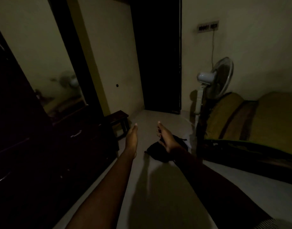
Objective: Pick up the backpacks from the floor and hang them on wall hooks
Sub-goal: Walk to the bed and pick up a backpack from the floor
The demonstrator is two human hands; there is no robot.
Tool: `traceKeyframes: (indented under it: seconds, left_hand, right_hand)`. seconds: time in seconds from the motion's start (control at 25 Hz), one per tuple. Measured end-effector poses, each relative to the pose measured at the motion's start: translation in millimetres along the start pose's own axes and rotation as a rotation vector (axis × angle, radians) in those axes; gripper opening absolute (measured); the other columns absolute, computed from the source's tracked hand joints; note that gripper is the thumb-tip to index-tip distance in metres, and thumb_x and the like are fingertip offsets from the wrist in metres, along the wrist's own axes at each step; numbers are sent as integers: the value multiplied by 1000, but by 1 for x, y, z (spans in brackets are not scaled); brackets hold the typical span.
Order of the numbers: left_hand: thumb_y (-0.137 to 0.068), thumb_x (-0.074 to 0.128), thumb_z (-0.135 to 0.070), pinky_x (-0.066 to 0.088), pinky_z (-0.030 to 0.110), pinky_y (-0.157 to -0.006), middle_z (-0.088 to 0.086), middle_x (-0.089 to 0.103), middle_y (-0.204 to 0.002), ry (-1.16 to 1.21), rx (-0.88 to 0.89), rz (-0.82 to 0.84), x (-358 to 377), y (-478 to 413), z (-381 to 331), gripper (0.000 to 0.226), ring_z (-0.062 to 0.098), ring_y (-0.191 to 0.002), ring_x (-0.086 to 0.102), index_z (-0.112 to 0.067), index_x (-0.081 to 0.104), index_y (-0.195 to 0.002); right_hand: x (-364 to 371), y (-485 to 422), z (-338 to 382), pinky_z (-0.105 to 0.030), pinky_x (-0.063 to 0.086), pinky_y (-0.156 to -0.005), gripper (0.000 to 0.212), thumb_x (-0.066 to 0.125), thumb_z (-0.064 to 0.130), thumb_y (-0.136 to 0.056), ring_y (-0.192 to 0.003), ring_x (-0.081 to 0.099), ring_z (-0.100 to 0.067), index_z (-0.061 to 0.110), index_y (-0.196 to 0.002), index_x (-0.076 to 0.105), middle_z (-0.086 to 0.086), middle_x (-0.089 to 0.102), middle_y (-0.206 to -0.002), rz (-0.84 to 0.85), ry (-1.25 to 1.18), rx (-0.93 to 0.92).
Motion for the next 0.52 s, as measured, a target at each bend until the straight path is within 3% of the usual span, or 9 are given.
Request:
traceKeyframes:
  seconds: [0.16,0.28,0.36,0.44,0.52]
  left_hand:
    - [-95,39,-44,28,37,-113,7,40,-148,-22,38,116,5,-119,-11,54,24,-136,37,-15,40,-140]
    - [-96,41,-32,28,36,-114,10,40,-148,-8,64,246,14,-204,-14,49,25,-136,37,-8,41,-139]
    - [-97,41,-25,30,31,-110,9,43,-145,-11,60,326,23,-261,-16,45,25,-135,39,-4,42,-137]
    - [-97,41,-27,33,27,-104,3,48,-137,-29,30,427,36,-303,-13,44,22,-130,43,-8,43,-137]
    - [-96,43,-33,35,30,-108,4,48,-139,-29,-6,477,47,-336,-9,46,22,-128,44,-12,44,-137]
  right_hand:
    - [16,-100,16,-50,27,-113,67,39,52,-93,-136,35,-40,3,-139,39,-21,37,-148,-146,-4,-37]
    - [24,-163,20,-38,34,-104,60,38,51,-94,-132,42,-27,12,-139,43,-9,43,-146,-276,-69,-68]
    - [27,-202,20,-37,34,-105,59,38,50,-94,-130,44,-25,12,-138,43,-8,44,-144,-385,-118,-57]
    - [26,-232,16,-37,32,-107,58,39,49,-94,-131,43,-26,11,-138,43,-9,43,-145,-477,-151,-44]
    - [21,-255,12,-37,32,-108,57,40,47,-94,-132,42,-28,10,-138,44,-11,44,-145,-535,-179,-35]
Point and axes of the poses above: each hand's wrist, its own y-axis away from the middle knuckle, its own x-axis out of the palm, z = x × y, the point moved 9 cm from there along -y, towards the middle knuckle
